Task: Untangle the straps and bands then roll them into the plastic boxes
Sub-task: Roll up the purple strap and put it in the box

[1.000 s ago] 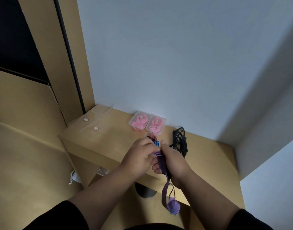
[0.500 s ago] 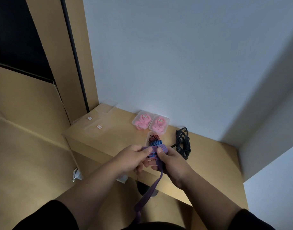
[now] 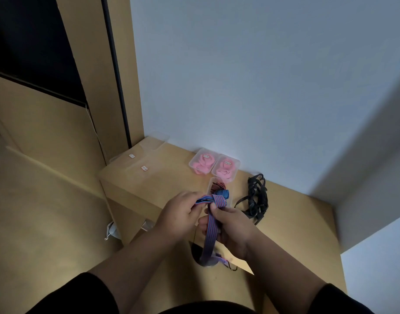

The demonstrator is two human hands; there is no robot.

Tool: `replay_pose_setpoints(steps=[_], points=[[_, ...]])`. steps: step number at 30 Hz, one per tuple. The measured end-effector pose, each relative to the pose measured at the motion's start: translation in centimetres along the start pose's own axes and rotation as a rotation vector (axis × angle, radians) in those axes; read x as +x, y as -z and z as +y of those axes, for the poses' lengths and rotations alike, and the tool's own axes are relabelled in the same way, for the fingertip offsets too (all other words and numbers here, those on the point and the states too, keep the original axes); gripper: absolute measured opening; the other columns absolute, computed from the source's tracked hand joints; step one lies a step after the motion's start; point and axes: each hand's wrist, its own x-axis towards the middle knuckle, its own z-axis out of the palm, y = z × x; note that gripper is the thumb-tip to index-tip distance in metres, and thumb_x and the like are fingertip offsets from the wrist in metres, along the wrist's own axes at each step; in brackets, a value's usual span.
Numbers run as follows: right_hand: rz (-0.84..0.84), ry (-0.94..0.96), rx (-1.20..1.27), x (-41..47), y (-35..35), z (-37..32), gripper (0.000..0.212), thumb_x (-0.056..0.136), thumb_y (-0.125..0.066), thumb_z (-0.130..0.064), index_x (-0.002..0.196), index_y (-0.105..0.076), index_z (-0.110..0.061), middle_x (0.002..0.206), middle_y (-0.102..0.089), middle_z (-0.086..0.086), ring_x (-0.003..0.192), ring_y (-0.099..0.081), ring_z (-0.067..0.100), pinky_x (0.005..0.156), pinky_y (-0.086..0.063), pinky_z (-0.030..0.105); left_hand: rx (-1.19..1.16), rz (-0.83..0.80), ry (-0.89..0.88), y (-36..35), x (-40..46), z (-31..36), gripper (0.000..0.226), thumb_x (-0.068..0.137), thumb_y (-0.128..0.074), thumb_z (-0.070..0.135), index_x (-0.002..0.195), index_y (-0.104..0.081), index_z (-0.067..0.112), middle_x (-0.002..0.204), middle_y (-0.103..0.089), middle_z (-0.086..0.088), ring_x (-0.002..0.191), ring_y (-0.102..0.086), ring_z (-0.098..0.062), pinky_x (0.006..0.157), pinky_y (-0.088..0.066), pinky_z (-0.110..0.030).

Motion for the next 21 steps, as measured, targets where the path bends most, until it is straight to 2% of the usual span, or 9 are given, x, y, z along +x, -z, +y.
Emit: replay_pose_setpoints(steps=[2, 5, 9, 11, 13, 15, 16, 18, 21], points=[[-0.021, -0.030, 0.024, -0.1, -0.2, -0.2, 0.041, 0.102, -0.051, -0.041, 0.102, -0.064, -0.002, 0.078, -0.070, 0.018, 0.067, -0.069, 0.026, 0.072, -0.058, 0.038, 0.029, 0.023, -0.028, 0.0, -0.2, -0.5, 0.044, 0.085, -0.042, 0.034, 0.115, -0.070, 0.019, 0.095, -0.067, 0.000, 0.092, -0.057, -0.014, 0.077, -0.043, -0.025], [0.003, -0.086, 0.058, 0.2, -0.3, -0.1, 0.065, 0.098, -0.043, -0.063, 0.097, -0.064, -0.002, 0.078, -0.066, 0.021, 0.067, -0.064, 0.031, 0.070, -0.055, 0.037, 0.034, 0.083, -0.081, -0.1, -0.5, -1.1, 0.041, 0.086, -0.047, 0.025, 0.119, -0.070, 0.016, 0.104, -0.066, -0.002, 0.096, -0.059, -0.011, 0.083, -0.040, -0.011], [0.056, -0.033, 0.045, 0.5, -0.4, 0.0, 0.058, 0.103, -0.045, -0.052, 0.105, -0.068, 0.001, 0.077, -0.067, 0.019, 0.066, -0.064, 0.028, 0.074, -0.055, 0.040, -0.056, 0.069, -0.108, 0.3, -0.5, -1.0, 0.038, 0.085, -0.059, 0.013, 0.121, -0.069, 0.019, 0.110, -0.065, 0.007, 0.101, -0.057, 0.001, 0.088, -0.037, -0.003], [0.071, 0.023, 0.024, 0.5, -0.3, -0.1, 0.051, 0.105, -0.046, -0.044, 0.105, -0.071, 0.000, 0.075, -0.067, 0.017, 0.064, -0.062, 0.025, 0.072, -0.054, 0.038, -0.222, -0.021, -0.001, 0.8, -0.6, -0.5, 0.039, 0.082, -0.063, 0.017, 0.120, -0.067, 0.027, 0.107, -0.063, 0.014, 0.098, -0.059, 0.007, 0.086, -0.041, -0.005], [0.058, 0.081, -0.010, 0.3, -0.2, -0.2, 0.045, 0.106, -0.047, -0.037, 0.105, -0.071, 0.001, 0.075, -0.067, 0.015, 0.062, -0.060, 0.023, 0.071, -0.052, 0.037, -0.541, -0.132, 0.229, 1.2, -0.6, 0.0, 0.035, 0.086, -0.069, 0.017, 0.116, -0.060, 0.033, 0.099, -0.065, 0.010, 0.082, -0.063, 0.004, 0.078, -0.049, -0.012], [0.036, 0.110, -0.080, 0.1, -0.2, -0.2, 0.042, 0.106, -0.046, -0.032, 0.106, -0.071, 0.001, 0.078, -0.069, 0.013, 0.064, -0.061, 0.021, 0.072, -0.053, 0.036, -0.829, -0.206, 0.481, 1.6, -0.7, 0.2, 0.013, 0.098, -0.060, 0.016, 0.111, -0.062, 0.017, 0.084, -0.067, -0.003, 0.067, -0.065, -0.011, 0.066, -0.056, -0.025], [0.027, 0.119, -0.116, 0.0, -0.3, -0.2, 0.041, 0.107, -0.046, -0.032, 0.104, -0.072, 0.000, 0.081, -0.070, 0.013, 0.065, -0.062, 0.020, 0.074, -0.053, 0.036, -0.898, -0.226, 0.556, 1.7, -0.7, 0.2, 0.014, 0.101, -0.053, 0.018, 0.106, -0.063, 0.008, 0.076, -0.067, -0.007, 0.062, -0.065, -0.017, 0.061, -0.057, -0.029], [0.015, 0.132, -0.158, -0.2, -0.6, 0.0, 0.039, 0.107, -0.046, -0.031, 0.100, -0.073, -0.003, 0.081, -0.072, 0.012, 0.065, -0.065, 0.018, 0.074, -0.055, 0.035, -0.956, -0.230, 0.603, 1.9, -0.7, 0.1, 0.017, 0.102, -0.050, 0.014, 0.102, -0.062, 0.001, 0.070, -0.065, -0.010, 0.057, -0.064, -0.019, 0.057, -0.058, -0.032], [0.050, 0.103, -0.206, -0.1, -1.0, 0.1, 0.039, 0.107, -0.047, -0.030, 0.094, -0.072, -0.003, 0.075, -0.071, 0.010, 0.061, -0.065, 0.018, 0.073, -0.056, 0.037, -0.929, -0.139, 0.570, 1.7, -0.6, -0.1, 0.005, 0.097, -0.056, 0.001, 0.095, -0.060, 0.000, 0.075, -0.064, -0.012, 0.058, -0.065, -0.016, 0.059, -0.059, -0.030]])
